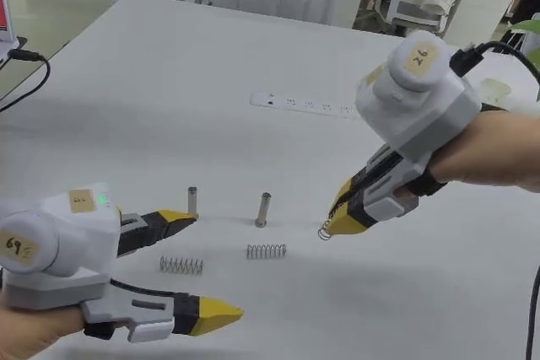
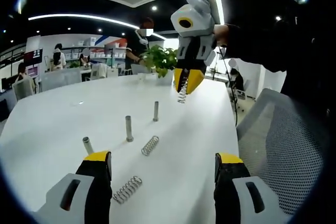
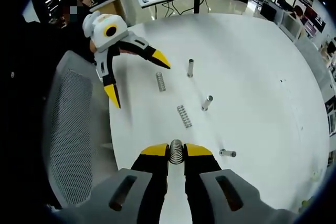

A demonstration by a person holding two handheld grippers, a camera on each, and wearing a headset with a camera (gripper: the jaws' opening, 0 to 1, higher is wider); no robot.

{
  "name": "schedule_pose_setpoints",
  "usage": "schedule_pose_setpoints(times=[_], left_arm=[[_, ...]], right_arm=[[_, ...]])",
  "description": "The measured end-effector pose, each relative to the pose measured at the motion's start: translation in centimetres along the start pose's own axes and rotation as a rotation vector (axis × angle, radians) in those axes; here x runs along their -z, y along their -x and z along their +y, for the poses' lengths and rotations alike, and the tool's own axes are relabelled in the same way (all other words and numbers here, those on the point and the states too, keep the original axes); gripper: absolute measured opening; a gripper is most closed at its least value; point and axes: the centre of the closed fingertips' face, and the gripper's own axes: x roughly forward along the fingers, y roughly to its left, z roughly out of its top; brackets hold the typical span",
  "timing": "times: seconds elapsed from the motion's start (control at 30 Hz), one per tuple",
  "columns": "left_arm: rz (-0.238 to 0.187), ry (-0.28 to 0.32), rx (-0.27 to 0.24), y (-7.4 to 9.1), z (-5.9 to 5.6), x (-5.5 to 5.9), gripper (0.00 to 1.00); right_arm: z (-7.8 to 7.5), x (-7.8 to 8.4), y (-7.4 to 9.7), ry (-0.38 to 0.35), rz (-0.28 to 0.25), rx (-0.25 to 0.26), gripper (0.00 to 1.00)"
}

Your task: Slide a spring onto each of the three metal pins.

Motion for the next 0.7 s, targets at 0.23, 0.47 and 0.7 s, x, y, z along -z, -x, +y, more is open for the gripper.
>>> schedule_pose_setpoints(times=[0.23, 0.47, 0.7], left_arm=[[0.000, 0.009, -0.016, 0.3, 0.1, 0.2, 0.79], [0.000, 0.019, -0.023, 0.6, 0.1, 0.5, 0.78], [-0.005, 0.017, -0.029, 0.6, 0.1, 0.4, 0.79]], right_arm=[[-1.5, 0.3, 0.9, -0.019, -0.004, 0.029, 0.09], [-3.2, 0.7, 1.6, -0.024, 0.012, 0.060, 0.09], [-5.0, 1.2, 1.7, -0.028, 0.041, 0.086, 0.09]])
